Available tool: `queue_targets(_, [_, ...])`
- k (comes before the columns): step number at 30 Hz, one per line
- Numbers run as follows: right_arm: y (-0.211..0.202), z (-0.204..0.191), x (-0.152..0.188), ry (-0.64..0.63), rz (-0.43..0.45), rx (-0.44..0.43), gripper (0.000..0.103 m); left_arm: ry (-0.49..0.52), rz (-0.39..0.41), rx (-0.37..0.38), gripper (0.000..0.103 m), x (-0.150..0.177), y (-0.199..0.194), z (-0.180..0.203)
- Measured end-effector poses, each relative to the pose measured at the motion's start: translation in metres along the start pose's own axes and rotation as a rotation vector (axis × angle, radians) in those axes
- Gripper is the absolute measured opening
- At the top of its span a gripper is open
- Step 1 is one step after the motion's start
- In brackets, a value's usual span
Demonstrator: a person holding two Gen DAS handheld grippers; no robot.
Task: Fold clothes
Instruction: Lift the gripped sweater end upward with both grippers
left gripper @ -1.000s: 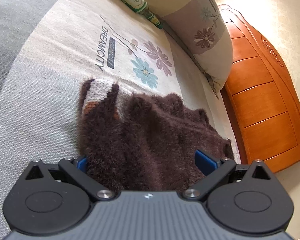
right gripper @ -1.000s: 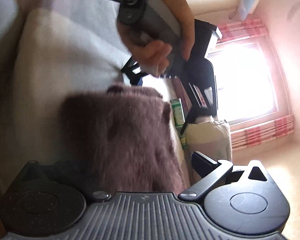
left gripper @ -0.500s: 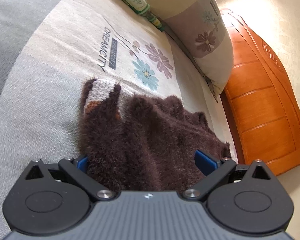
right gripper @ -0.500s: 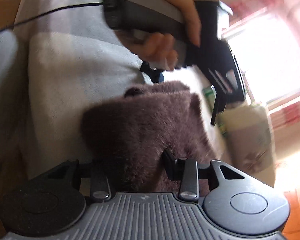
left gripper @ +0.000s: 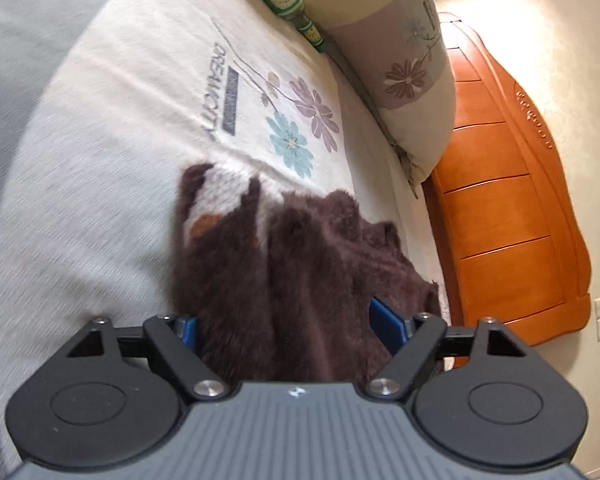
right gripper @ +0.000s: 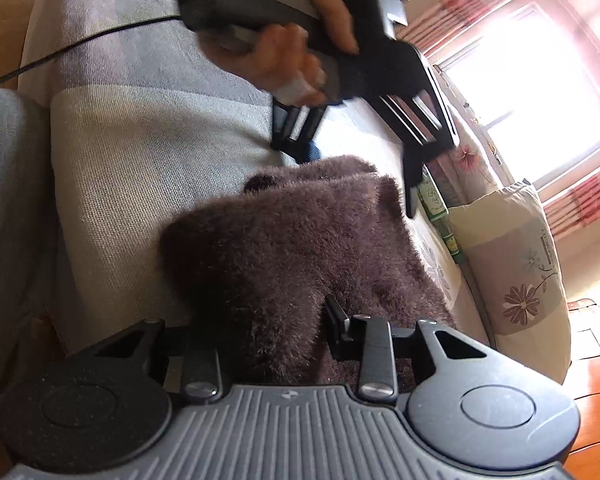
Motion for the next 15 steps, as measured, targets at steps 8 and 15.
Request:
queue_targets(8, [0.000,0.001,0.001,0.027,0.013,-0.025,0.040,0.009,-0.091,0.015,0.079,0.010,0.003,0.000])
queue_targets(15, [0.000,0.000,0.003,0.029,0.017,-0.028,0.041,0.052,-0.085,0.003,0.075,-0.006,0.011,0.000])
Point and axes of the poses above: each gripper's, at about its wrist camera, not at the fingertips, and y roughly the way its jaws point, z to its right, x to its underside, the point moved 6 cm from there along y, roughly the way its jaws point, and after that the axes turned 12 degrees about -z, right-handed, at the moved point
